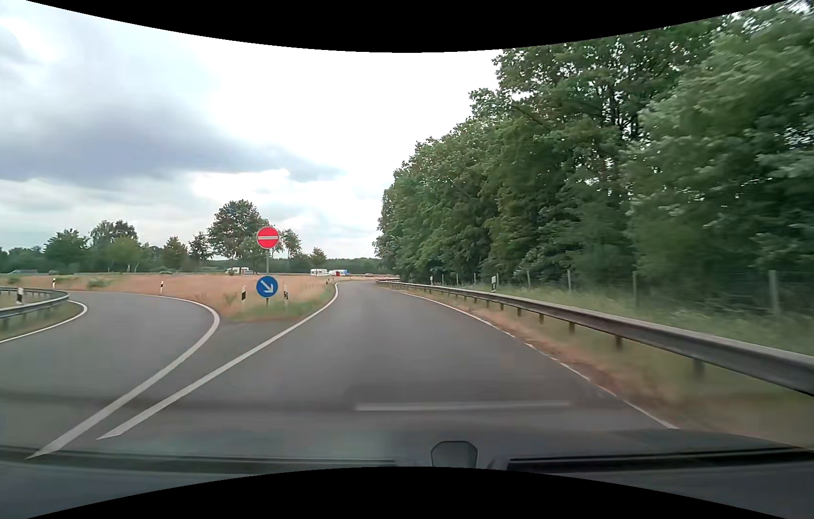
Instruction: Follow the waypoints while adhering to traffic rules and regulations
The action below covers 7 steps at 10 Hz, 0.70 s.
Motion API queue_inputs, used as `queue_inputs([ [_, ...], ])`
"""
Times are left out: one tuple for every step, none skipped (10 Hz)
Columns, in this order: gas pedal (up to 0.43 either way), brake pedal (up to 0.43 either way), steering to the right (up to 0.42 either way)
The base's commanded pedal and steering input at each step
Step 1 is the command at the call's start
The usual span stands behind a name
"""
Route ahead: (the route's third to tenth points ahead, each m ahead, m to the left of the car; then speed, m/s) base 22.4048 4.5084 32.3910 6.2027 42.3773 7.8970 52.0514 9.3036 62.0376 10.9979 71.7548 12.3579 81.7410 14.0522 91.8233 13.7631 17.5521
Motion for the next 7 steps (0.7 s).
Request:
queue_inputs([
  [0.209,0.000,-0.043],
  [0.209,0.000,-0.043],
  [0.209,0.000,-0.043],
  [0.220,0.000,-0.042],
  [0.220,0.000,-0.041],
  [0.220,0.000,-0.039],
  [0.228,0.000,-0.037],
])
